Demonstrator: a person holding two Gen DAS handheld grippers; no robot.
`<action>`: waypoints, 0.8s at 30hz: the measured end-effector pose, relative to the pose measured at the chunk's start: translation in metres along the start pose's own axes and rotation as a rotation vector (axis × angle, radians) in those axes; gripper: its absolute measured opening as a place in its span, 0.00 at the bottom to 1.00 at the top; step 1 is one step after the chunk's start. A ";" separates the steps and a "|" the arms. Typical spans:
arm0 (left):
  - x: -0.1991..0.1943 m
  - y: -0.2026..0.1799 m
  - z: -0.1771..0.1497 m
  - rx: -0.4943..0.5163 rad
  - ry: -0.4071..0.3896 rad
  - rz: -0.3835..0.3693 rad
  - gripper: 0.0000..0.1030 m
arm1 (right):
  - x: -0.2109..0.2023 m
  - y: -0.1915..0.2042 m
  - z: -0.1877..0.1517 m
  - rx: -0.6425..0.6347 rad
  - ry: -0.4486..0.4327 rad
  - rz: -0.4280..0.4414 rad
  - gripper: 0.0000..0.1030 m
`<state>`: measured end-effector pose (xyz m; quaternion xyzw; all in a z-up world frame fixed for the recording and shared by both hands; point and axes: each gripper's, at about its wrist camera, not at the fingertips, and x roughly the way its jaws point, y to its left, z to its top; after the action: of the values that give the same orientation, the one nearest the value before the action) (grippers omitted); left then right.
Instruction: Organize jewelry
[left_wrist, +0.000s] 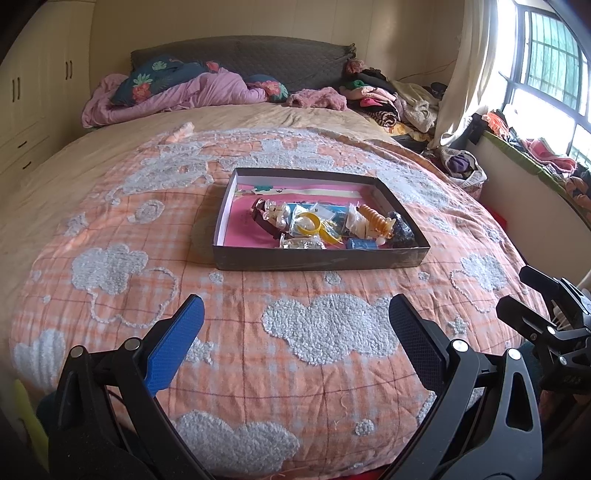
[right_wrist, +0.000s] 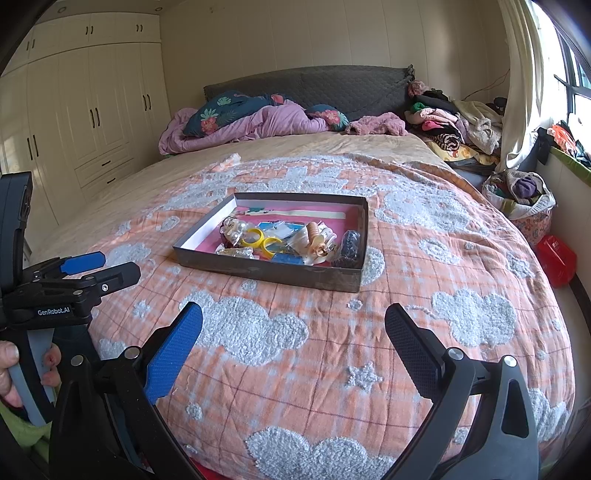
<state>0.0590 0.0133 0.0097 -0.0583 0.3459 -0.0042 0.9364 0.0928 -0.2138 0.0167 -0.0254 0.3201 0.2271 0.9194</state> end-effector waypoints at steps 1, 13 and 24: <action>0.000 -0.001 0.000 0.001 0.002 0.003 0.91 | 0.000 0.000 0.000 0.001 0.000 0.000 0.96; 0.015 0.013 0.002 -0.064 0.040 0.081 0.91 | 0.007 -0.019 0.003 0.032 0.010 -0.048 0.96; 0.100 0.147 0.057 -0.437 0.103 0.341 0.91 | 0.088 -0.150 0.014 0.179 0.104 -0.345 0.96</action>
<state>0.1675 0.1610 -0.0285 -0.1996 0.3904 0.2252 0.8701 0.2270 -0.3101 -0.0393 -0.0095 0.3770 0.0353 0.9255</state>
